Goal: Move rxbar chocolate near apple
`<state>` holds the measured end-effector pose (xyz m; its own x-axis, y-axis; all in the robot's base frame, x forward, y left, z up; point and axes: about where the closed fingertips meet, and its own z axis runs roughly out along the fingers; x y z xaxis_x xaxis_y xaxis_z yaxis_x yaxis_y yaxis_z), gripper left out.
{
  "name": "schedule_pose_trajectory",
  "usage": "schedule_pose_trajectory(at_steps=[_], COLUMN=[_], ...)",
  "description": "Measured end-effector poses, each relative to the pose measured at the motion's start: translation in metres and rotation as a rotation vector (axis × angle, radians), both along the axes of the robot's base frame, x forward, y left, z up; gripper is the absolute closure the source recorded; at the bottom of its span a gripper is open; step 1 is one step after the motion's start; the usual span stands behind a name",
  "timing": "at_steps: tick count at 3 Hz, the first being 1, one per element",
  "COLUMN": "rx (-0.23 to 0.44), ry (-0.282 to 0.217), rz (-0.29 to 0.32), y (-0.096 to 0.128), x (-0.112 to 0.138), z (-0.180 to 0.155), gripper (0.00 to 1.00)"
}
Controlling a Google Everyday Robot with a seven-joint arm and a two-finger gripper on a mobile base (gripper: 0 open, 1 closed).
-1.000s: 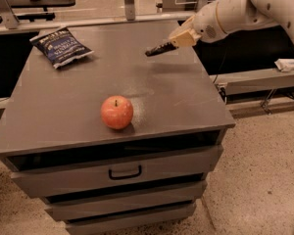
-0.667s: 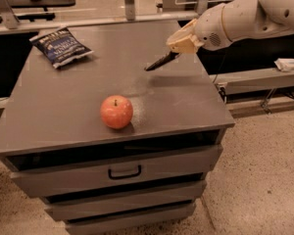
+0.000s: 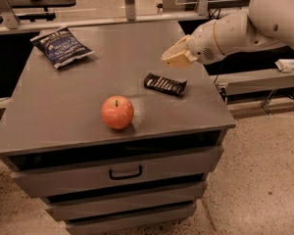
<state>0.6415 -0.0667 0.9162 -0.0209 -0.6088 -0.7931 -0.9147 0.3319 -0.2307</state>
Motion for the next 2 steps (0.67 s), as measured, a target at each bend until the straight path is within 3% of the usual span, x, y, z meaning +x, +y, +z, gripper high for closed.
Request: schedule_pose_trajectory(at_steps=[1, 2], rx=[0.0, -0.001], ry=[0.005, 0.05], rz=[0.002, -0.022], y=[0.001, -0.012], x=[0.0, -0.007], z=[-0.002, -0.013], gripper=[0.82, 0.59])
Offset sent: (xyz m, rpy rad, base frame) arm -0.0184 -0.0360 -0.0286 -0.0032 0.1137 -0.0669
